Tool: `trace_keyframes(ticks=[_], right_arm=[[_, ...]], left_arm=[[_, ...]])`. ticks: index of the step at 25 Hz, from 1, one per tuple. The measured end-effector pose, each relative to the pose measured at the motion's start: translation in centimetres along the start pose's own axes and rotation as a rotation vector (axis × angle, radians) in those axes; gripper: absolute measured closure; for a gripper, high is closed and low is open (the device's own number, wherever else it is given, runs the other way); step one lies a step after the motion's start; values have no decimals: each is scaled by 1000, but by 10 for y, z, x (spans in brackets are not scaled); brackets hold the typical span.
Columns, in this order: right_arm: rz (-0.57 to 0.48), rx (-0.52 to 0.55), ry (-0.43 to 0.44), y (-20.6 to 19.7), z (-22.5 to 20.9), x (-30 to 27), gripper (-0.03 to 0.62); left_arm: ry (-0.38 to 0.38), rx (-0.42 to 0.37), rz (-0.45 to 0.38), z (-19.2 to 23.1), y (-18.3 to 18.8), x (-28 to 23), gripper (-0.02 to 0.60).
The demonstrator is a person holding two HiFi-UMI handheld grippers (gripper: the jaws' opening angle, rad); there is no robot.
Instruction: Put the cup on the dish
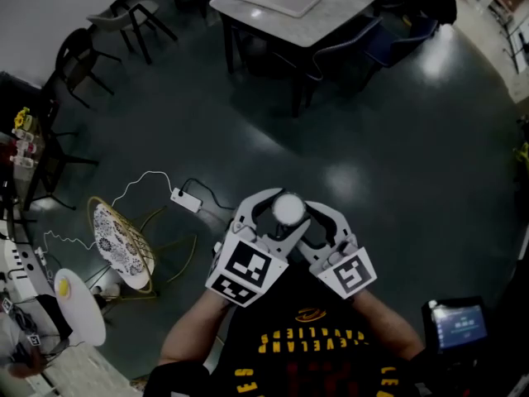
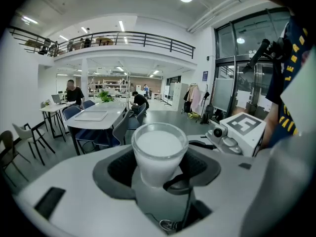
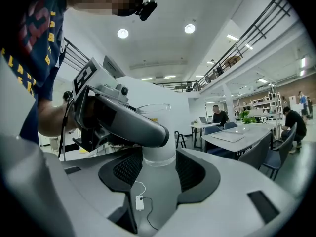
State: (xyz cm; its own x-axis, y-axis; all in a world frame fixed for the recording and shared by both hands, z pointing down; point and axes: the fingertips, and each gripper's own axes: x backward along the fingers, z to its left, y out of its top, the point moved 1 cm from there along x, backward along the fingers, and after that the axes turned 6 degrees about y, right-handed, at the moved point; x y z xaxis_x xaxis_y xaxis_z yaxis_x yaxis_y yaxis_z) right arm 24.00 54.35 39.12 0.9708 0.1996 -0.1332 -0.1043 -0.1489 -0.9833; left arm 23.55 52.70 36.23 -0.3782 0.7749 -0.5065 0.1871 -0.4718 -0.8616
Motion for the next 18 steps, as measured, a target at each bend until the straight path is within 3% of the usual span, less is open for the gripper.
trace_keyframes(ticks=[18], right_arm=[[4, 0, 81, 9, -30, -68, 384]], left_arm=[[86, 60, -47, 75, 6, -12, 318]])
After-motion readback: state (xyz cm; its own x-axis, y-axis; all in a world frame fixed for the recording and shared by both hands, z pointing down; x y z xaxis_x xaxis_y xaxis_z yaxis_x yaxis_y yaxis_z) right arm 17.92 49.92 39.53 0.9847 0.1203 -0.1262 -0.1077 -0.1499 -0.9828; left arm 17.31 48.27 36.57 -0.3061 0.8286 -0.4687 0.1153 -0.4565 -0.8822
